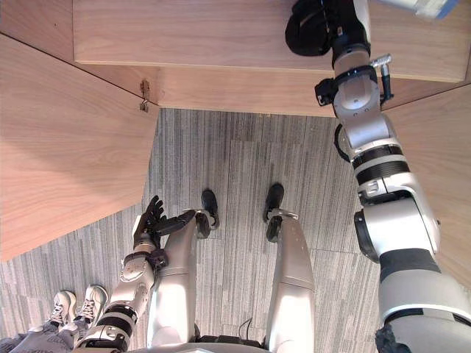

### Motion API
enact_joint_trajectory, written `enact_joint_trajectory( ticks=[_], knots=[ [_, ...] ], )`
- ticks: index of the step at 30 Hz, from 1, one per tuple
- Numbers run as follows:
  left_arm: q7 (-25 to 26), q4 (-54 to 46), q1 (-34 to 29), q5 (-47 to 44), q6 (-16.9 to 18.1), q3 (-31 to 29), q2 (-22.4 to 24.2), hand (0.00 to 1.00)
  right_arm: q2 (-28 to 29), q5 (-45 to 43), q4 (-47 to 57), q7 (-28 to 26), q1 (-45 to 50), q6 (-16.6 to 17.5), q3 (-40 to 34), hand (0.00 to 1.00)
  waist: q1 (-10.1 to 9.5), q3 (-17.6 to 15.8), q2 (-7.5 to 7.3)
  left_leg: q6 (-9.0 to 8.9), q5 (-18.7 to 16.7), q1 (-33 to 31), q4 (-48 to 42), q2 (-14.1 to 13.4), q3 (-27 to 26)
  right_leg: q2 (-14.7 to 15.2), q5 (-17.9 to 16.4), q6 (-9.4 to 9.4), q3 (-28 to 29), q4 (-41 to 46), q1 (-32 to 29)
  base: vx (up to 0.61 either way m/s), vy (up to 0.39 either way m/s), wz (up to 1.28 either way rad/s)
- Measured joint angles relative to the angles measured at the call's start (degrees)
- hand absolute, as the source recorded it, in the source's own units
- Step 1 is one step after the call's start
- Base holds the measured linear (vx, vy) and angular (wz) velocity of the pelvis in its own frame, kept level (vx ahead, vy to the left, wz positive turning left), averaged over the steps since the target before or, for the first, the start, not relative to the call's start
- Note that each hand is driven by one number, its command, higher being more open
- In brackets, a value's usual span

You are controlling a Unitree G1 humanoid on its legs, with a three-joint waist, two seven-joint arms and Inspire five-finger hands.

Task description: Walk over to the cabinet, pick up the folder, carry it to the office cabinet, place the folder inside the office cabinet, then close the office cabinet door

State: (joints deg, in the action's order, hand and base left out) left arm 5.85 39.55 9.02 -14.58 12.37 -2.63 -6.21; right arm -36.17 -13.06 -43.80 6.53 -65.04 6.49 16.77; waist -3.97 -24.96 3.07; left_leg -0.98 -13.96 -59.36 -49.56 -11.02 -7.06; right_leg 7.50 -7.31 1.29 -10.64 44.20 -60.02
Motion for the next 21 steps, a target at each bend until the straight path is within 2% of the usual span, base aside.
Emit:
enact_joint_trajectory(
  ticks=[7, 9, 14, 21],
  knots=[
    [-0.3, 0.2, 0.0, 0.0, 0.1, 0.0, -0.2, 1.0, 0.0, -3.1, 0.0, -1.3, 0.4, 0.0, 0.5, 0.0, -0.01, 0.2, -0.3, 0.03, 0.0, -0.1, 0.2, 0.0, -0.1, 0.0, 0.0, -0.01, 0.0, -0.4, -0.1, -0.04, -0.011, 0.0],
    [-0.2, 0.2, 0.0, 0.0, 0.2, 0.0, -0.2, 1.0, 0.5, -2.3, -0.2, -0.2, 0.0, -0.1, 0.5, 0.0, -0.02, 0.2, -0.3, 0.03, 0.0, -0.2, 0.2, 0.0, -0.2, 0.0, 0.0, -0.02, 0.1, -0.4, -0.3, -0.04, -0.011, -0.02],
    [1.3, 0.0, 0.2, -0.2, 0.5, -0.1, -0.3, 1.0, 4.7, 7.7, -4.4, 7.1, -6.2, -2.7, 0.2, 0.0, 0.08, 0.2, -0.28, 0.07, 0.0, -1.2, 0.3, -0.1, -0.7, -0.1, 0.3, -0.3, 0.5, -0.6, -1.6, -0.04, -0.006, -0.04],
    [3.4, -0.4, 0.4, -0.3, 0.5, -0.5, 0.3, 1.0, 7.7, 7.6, -6.7, 10.9, -9.2, -5.4, -5.4, 0.0, -0.11, 0.2, -0.28, 0.15, 0.1, -1.8, 0.3, 0.1, -0.2, 0.0, 0.8, -0.63, 0.3, -1.1, -1.7, -0.01, 0.003, 0.0]
  ],
)
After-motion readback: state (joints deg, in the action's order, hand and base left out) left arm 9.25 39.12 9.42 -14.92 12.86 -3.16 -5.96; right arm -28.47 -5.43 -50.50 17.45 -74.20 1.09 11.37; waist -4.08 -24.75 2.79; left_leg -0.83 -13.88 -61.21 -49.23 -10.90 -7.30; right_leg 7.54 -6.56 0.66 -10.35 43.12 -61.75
